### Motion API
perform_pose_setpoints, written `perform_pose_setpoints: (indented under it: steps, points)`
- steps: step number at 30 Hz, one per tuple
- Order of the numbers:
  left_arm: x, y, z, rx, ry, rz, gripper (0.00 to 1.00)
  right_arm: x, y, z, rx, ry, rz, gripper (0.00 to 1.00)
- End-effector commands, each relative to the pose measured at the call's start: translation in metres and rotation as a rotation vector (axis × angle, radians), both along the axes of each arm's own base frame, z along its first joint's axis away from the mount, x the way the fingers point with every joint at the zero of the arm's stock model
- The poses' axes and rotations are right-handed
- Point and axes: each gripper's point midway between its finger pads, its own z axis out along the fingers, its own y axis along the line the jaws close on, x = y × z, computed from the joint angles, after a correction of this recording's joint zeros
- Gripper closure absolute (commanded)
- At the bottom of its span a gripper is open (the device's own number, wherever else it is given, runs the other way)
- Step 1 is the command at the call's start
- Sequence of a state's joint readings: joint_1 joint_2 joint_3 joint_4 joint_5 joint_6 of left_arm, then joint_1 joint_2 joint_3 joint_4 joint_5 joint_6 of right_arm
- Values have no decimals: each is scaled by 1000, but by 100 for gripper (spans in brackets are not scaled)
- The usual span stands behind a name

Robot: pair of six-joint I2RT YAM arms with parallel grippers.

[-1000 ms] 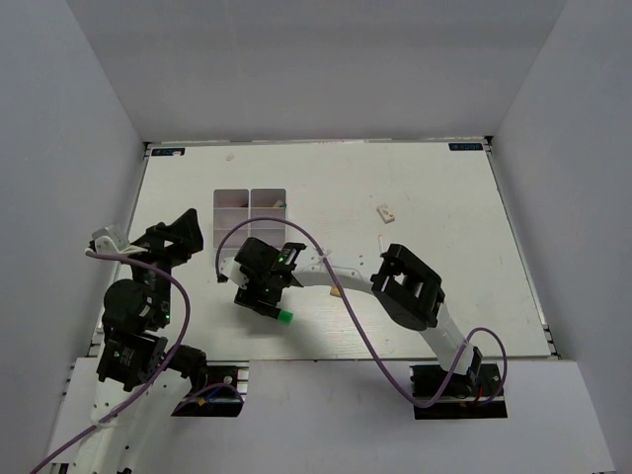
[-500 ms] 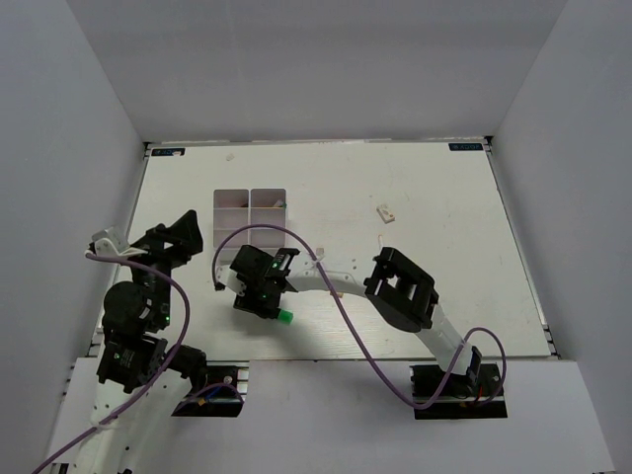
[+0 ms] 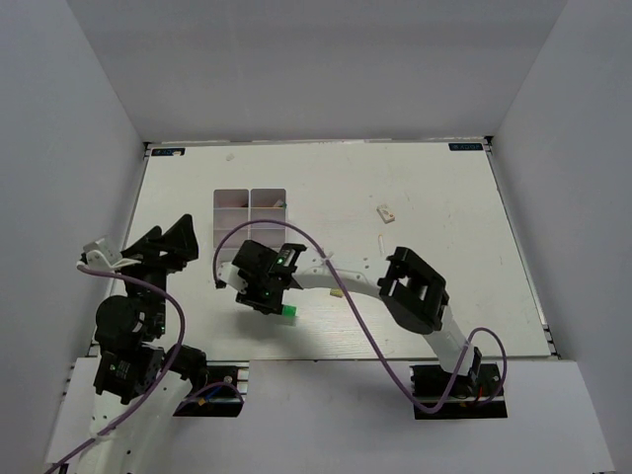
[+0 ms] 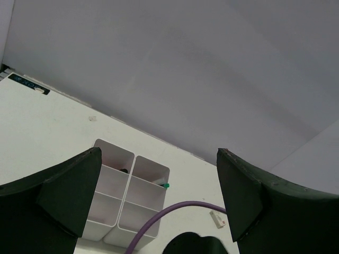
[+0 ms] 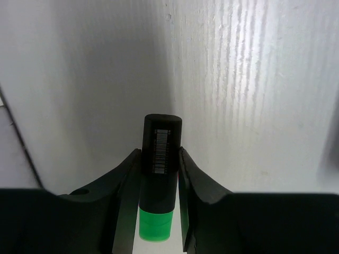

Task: Sort the stationery into containers
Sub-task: Pick up the pen from the center of the board.

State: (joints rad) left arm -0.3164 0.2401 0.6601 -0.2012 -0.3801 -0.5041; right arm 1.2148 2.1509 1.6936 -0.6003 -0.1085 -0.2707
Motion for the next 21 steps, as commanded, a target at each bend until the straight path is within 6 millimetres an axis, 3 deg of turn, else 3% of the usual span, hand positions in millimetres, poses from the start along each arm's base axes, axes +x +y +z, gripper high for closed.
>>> perform_pose_setpoints:
  steps: [1, 10, 13, 17, 21]
  points:
    - [-5, -3, 6, 13, -36, -21, 1, 1, 12, 88, 195, -45, 21, 100]
    - [-14, -1, 9, 24, -77, -27, 1, 69, 23, 176, 389, -241, -92, 100]
    - [-19, 1, 13, 27, -97, -23, 1, 102, 31, 207, 486, -373, -93, 100]
    - [-25, 3, 14, 23, -110, -23, 1, 148, 36, 230, 568, -474, -117, 100]
    - [-28, 2, 14, 31, -124, -30, 2, 177, 60, 249, 655, -548, -89, 100]
